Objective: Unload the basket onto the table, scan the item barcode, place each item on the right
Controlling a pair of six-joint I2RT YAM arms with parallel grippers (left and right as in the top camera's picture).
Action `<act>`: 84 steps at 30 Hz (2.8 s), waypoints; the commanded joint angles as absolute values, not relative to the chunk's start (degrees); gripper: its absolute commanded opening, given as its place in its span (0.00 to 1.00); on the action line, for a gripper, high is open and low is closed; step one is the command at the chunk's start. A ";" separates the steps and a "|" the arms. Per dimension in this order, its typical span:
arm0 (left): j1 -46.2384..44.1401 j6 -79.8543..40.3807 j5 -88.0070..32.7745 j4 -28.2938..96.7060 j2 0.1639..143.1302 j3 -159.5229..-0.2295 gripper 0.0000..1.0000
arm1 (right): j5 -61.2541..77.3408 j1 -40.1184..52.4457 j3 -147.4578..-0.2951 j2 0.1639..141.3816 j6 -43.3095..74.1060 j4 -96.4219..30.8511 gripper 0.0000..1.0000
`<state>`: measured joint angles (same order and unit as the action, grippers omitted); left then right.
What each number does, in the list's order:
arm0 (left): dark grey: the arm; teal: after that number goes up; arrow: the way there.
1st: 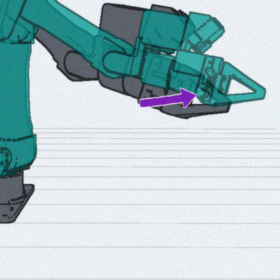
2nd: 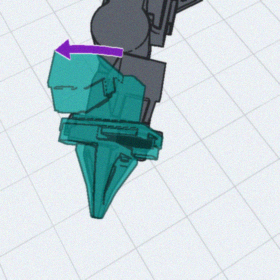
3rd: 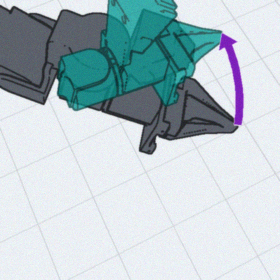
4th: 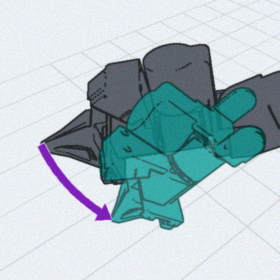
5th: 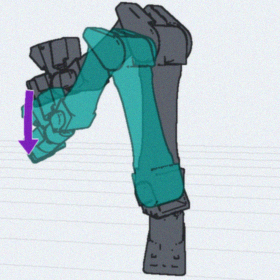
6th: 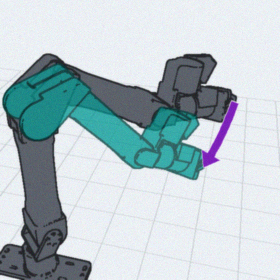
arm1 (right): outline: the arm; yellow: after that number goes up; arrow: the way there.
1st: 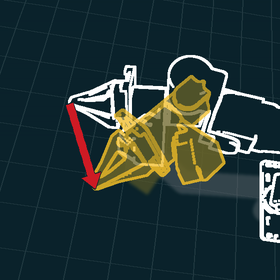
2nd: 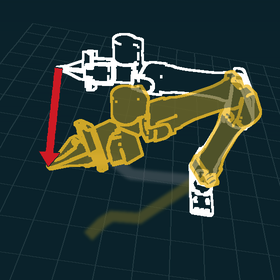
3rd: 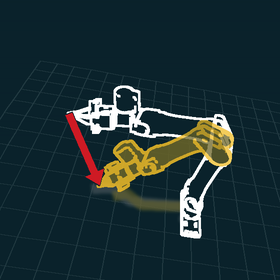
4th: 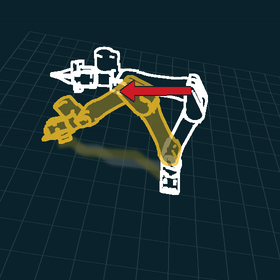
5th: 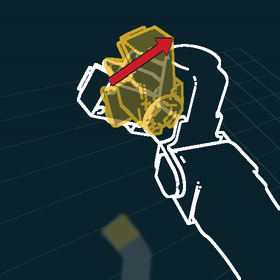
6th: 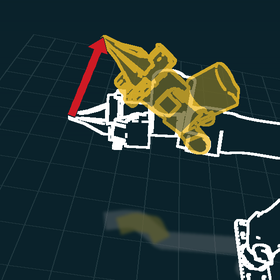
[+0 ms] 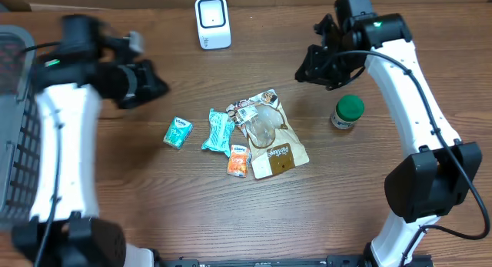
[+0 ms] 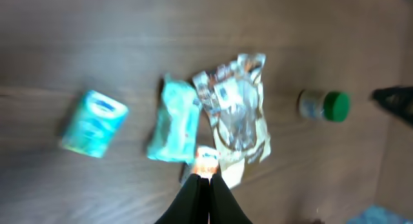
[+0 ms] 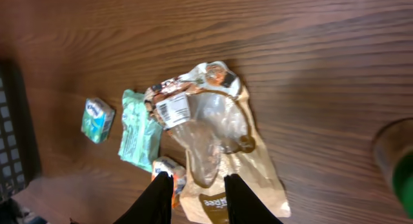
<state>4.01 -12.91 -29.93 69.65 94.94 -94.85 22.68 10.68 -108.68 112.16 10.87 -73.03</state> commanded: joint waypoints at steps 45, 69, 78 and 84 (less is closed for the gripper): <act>-22.94 -11.77 -26.20 43.97 124.01 -99.11 0.04 | 17.82 9.82 -107.04 114.39 10.61 -72.66 0.32; -21.50 -34.63 -24.21 33.78 124.51 -81.45 0.04 | 18.09 9.85 -106.61 115.92 10.61 -73.43 0.33; -17.85 -29.67 -23.57 37.23 124.51 -81.41 0.04 | 22.37 9.82 -98.89 116.36 10.15 -67.07 0.46; -18.09 -28.27 -23.59 38.70 124.51 -81.36 0.04 | 26.26 9.85 -95.83 120.57 8.45 -62.54 0.50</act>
